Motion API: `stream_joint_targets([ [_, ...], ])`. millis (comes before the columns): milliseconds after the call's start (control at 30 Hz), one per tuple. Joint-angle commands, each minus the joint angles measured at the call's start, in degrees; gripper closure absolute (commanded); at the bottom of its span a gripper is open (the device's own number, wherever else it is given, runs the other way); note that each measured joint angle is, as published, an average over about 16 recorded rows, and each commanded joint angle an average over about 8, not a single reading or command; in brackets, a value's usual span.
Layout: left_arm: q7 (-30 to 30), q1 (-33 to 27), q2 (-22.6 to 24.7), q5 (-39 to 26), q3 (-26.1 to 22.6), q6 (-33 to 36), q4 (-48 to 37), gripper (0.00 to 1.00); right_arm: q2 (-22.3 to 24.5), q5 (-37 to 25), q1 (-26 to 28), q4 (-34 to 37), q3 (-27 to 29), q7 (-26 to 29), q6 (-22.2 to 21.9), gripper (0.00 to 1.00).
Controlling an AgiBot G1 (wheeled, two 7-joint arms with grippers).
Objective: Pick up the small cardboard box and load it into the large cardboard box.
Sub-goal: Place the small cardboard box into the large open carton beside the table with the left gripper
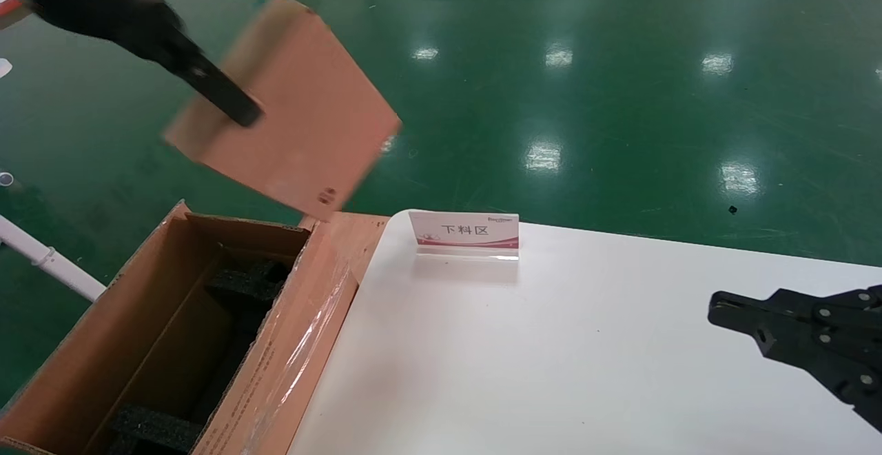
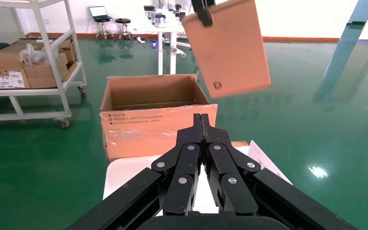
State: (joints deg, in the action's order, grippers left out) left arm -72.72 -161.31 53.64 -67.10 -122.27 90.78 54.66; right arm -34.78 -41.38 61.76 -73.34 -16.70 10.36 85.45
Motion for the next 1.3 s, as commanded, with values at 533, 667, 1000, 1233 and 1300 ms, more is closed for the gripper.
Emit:
stream_joint_targets([
  [533,3.4,-11.4,-1.1,8.6,-28.8,3.8,1.9,1.00,0.0,0.0,0.0,0.0,-0.1,0.0,0.0,0.00],
  [667,3.8,-11.3,-1.7,10.3,-33.1,3.1,2.3,1.00,0.0,0.0,0.0,0.0,-0.1,0.0,0.0,0.00],
  [1000,1.7,-7.3,-5.5,9.2,-36.1,-0.8,3.2,1.00,0.0,0.1,0.0,0.0,-0.1,-0.1,0.0,0.00],
  [1233,-1.5,-4.1,-9.1,6.1,-34.3,-3.8,4.5,1.00,0.1,0.1,0.0,0.0,-0.1,-0.1,-0.1,0.00],
  [1300,-2.5,-3.9,-9.9,5.3,-33.9,-4.4,5.3,1.00,0.1,0.1,0.0,0.0,-0.1,-0.1,-0.1,0.00],
])
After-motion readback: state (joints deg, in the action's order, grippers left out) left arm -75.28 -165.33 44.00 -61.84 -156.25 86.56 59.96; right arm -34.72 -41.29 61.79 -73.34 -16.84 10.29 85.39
